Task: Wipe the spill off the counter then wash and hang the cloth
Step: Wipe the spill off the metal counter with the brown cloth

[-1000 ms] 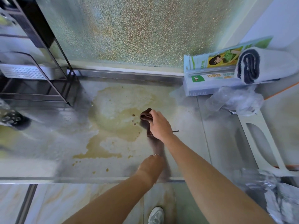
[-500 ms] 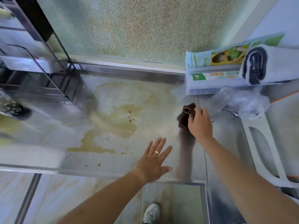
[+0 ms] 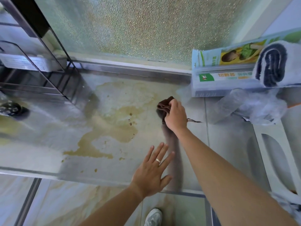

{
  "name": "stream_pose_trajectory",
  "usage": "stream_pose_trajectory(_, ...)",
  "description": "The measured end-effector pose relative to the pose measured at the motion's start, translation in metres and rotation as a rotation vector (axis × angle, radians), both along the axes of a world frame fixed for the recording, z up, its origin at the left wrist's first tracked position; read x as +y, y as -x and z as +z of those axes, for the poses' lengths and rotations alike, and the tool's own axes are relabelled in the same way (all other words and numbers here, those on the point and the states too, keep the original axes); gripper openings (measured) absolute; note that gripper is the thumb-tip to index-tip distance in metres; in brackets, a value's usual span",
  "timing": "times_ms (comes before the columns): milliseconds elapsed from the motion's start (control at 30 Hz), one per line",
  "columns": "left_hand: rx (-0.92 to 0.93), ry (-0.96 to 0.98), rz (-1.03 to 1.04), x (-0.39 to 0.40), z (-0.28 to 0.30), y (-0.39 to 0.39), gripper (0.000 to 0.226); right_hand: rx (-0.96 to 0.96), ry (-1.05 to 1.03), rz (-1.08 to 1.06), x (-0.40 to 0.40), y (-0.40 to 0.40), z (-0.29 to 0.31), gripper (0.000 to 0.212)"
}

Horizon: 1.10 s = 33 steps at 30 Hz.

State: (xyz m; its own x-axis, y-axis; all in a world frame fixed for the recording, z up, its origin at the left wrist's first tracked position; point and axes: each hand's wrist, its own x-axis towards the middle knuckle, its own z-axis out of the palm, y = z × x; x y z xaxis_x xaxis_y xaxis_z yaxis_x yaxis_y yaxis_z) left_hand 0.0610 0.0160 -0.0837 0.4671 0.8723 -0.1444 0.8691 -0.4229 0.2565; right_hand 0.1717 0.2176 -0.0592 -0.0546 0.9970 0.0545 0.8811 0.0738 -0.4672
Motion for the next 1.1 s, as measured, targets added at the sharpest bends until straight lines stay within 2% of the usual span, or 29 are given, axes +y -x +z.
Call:
stream_pose_trajectory(233, 0.009, 0.068, -0.025, 0.003, 0.0, 0.003, 0.074, 0.023, 0.113, 0.153, -0.01, -0.01, 0.007, 0.033)
stream_pose_trajectory(367, 0.119, 0.201, -0.106, 0.017, 0.018, 0.004, 0.091, 0.1, 0.254, 0.249, -0.022, -0.016, 0.024, 0.03)
stream_pose_trajectory(500, 0.247, 0.257, -0.058, 0.027, 0.035, 0.002, 0.126, 0.132, 0.055, 0.01, -0.029, -0.037, 0.052, 0.028)
stream_pose_trajectory(600, 0.284, 0.336, -0.065, 0.032, 0.035, 0.006, 0.15, 0.056, -0.087, -0.188, -0.027, -0.058, 0.063, 0.026)
stream_pose_trajectory(700, 0.318, 0.432, -0.097, 0.039, 0.035, 0.006, 0.162, -0.032, 0.027, -0.35, -0.019, -0.08, 0.056, 0.028)
stream_pose_trajectory(800, 0.313, 0.505, -0.091, 0.044, 0.031, 0.004, 0.164, -0.108, 0.216, -0.301, -0.015, -0.088, 0.036, 0.031)
stream_pose_trajectory(967, 0.316, 0.541, -0.114, 0.048, 0.031, 0.005, 0.164, -0.05, 0.119, -0.301, -0.009, -0.065, 0.024, 0.04)
stream_pose_trajectory(1100, 0.313, 0.556, -0.115, 0.049, 0.031, 0.007, 0.163, -0.005, 0.074, -0.216, 0.012, -0.038, 0.023, 0.04)
